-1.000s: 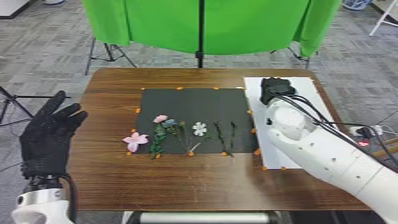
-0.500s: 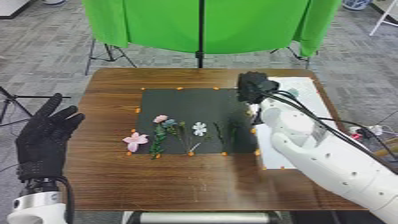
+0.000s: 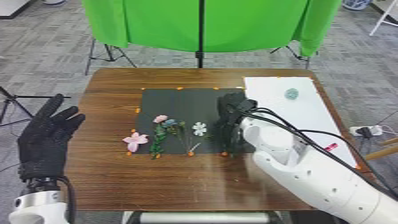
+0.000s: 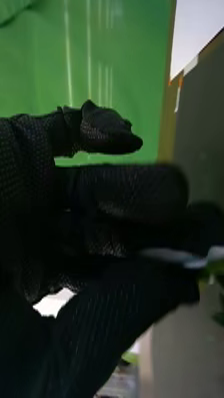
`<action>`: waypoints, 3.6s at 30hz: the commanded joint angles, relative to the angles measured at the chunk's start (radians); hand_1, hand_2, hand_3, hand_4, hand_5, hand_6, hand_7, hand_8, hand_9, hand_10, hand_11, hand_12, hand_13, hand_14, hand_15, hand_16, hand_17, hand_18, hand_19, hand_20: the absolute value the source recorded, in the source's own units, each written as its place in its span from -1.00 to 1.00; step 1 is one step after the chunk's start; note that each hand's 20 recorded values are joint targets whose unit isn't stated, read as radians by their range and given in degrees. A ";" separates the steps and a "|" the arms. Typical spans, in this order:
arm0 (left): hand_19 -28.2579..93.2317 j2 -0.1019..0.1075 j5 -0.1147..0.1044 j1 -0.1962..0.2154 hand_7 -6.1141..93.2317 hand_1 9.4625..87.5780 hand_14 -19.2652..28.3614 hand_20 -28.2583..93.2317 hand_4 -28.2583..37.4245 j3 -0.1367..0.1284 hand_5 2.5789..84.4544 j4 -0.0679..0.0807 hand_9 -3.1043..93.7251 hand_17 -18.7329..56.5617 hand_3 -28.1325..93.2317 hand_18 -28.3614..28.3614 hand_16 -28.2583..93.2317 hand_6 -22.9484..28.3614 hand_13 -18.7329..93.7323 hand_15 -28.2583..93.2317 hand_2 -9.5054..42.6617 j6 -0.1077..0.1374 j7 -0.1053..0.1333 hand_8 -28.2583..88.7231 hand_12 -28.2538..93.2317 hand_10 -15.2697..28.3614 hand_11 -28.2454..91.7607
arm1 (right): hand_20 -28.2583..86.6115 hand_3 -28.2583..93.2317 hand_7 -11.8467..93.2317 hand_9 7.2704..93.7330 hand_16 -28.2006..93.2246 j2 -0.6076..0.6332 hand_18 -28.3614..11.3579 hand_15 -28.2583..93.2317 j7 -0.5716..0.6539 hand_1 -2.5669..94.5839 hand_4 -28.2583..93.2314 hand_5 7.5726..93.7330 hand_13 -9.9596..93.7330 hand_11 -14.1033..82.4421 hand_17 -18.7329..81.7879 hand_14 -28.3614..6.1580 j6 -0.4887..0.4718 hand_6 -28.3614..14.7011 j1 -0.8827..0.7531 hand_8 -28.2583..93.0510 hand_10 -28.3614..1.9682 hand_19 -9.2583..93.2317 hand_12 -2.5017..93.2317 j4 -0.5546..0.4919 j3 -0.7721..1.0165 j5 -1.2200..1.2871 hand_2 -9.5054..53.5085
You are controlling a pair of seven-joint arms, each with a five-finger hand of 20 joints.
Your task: Arrange flowers
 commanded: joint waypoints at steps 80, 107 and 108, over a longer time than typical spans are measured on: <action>0.27 0.010 -0.004 0.041 -0.59 -0.60 0.84 0.04 -0.81 0.003 -0.17 -0.011 -0.22 -0.70 0.69 0.73 -0.68 0.26 -0.24 0.52 -0.33 0.008 0.016 -0.66 -0.29 0.63 0.06 | 0.35 0.62 -0.52 1.00 -0.18 0.228 -0.57 0.47 0.139 0.20 -1.00 0.91 0.82 -0.27 0.14 0.55 0.034 0.42 -0.171 -0.53 0.56 1.00 -0.42 -0.085 0.297 0.202 -1.00; 0.27 0.007 -0.003 0.032 -0.60 -0.59 0.84 0.04 -0.81 0.012 -0.17 -0.001 -0.22 -0.70 0.69 0.73 -0.68 0.26 -0.23 0.52 -0.33 0.007 0.021 -0.66 -0.28 0.63 0.06 | 0.44 0.69 -0.53 0.90 -0.23 0.155 -0.66 0.60 0.029 -0.05 -1.00 0.62 0.68 -0.22 0.04 0.34 -0.136 0.34 -0.370 -0.60 0.37 1.00 -0.44 -0.247 0.388 0.153 -1.00; 0.27 0.010 -0.009 0.035 -0.60 -0.59 0.84 0.04 -0.81 0.014 -0.17 -0.002 -0.22 -0.70 0.69 0.73 -0.68 0.26 -0.23 0.52 -0.33 0.011 0.026 -0.66 -0.28 0.63 0.06 | 0.44 0.72 -0.53 0.87 -0.24 0.152 -0.67 0.62 0.022 -0.10 -1.00 0.57 0.66 -0.15 0.03 0.32 -0.135 0.35 -0.377 -0.69 0.33 1.00 -0.51 -0.253 0.395 0.152 -1.00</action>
